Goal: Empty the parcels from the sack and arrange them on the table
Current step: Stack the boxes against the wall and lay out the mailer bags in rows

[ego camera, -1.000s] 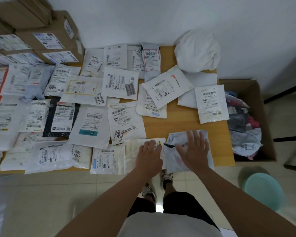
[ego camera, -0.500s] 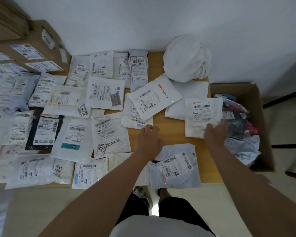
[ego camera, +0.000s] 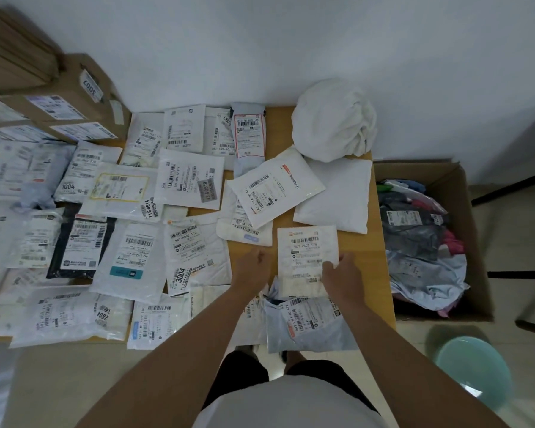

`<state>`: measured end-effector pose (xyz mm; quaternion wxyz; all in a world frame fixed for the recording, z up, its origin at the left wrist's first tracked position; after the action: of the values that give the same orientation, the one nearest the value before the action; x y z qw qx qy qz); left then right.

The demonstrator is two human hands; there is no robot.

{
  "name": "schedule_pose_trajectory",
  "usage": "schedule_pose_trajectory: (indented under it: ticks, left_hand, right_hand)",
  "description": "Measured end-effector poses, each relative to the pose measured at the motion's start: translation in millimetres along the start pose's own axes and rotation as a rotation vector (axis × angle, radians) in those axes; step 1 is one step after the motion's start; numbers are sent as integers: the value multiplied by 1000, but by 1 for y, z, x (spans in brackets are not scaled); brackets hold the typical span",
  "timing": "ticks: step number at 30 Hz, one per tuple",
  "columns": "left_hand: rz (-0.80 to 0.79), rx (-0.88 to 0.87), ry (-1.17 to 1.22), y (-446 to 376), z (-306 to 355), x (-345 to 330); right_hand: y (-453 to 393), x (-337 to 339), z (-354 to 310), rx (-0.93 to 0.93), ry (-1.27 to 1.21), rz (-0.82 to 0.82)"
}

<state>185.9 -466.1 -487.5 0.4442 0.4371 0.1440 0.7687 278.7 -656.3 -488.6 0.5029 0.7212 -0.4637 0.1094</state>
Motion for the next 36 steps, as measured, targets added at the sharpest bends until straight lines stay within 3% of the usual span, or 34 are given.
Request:
schedule_pose_trajectory:
  ticks: [2,4,7,10,13,18,24,27,32,36]
  left_hand:
    - [36,-23,-91,-4,2,3]
    - [123,-44,-90,-7,9,13]
    - [242,-174,-197,-20,24,27]
    - [251,-414,-442,-38,49,34]
    - [187,-547,-610,-67,75,30]
    - [52,-415,-749,-109,86,20]
    - [180,-461,-779,-106,97,30]
    - [259,-522,-740,-92,102,40]
    - [400,-594,-610,-71,97,71]
    - [562,-702,-534,-50,92,91]
  right_hand:
    - [-3,7,6,30,245,30]
    - [-6,16,3,111,504,169]
    - [-20,25,-22,232,588,304]
    - [-53,26,-51,311,554,190]
    - [-88,15,-79,390,744,37]
    - [-113,0,-96,382,854,-55]
    - [-102,22,-112,641,842,165]
    - [-84,43,-119,674,611,159]
    - [-50,111,-110,512,-297,258]
    - [-77,97,-72,34,-790,96]
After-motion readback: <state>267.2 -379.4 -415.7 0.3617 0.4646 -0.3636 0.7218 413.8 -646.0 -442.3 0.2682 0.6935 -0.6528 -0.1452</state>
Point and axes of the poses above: each hand's wrist, its own y-axis away from the middle knuckle, its own x-axis out of the back of the hand, z = x × y, the point moved 5 cm from there along -y, towards the middle knuckle, and after that the axes turned 5 degrees about y, right-handed, at the moved point
